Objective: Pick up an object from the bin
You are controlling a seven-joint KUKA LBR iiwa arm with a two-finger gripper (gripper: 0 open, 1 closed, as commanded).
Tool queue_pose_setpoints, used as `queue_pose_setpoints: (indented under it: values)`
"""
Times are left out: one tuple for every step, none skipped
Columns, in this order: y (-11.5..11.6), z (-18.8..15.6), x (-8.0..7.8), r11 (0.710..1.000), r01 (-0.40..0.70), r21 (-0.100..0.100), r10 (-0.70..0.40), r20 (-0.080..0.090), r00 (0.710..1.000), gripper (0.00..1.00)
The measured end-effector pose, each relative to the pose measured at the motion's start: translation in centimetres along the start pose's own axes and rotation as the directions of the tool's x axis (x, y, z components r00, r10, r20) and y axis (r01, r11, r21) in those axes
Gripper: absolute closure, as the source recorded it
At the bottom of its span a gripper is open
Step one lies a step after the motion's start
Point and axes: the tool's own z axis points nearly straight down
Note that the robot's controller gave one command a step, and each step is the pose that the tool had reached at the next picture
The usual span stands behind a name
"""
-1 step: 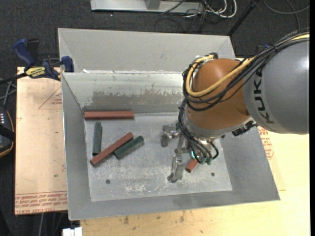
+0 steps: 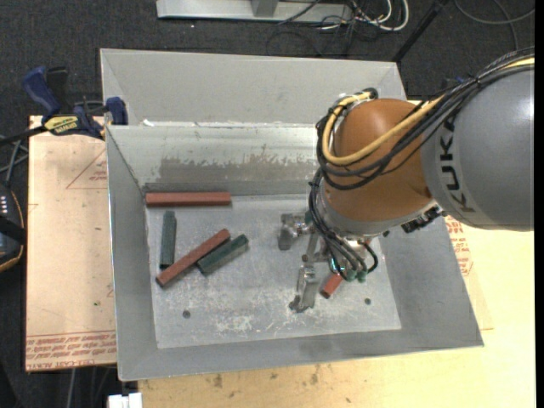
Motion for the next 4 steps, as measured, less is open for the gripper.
queue_pose_setpoints:
  values:
    - [2.1, 2.4, -2.3, 0.997, 0.080, 0.001, -0.080, 0.011, 0.997, 0.00]
    - [7.4, 8.6, -3.1, 0.982, 0.187, 0.000, -0.187, 0.006, 0.982, 0.00]
    - [8.7, 11.8, -7.3, 0.938, 0.348, -0.002, -0.348, -0.002, 0.938, 0.00]
    - [14.3, 12.8, -5.3, 0.891, 0.453, -0.001, -0.453, 0.001, 0.891, 1.00]
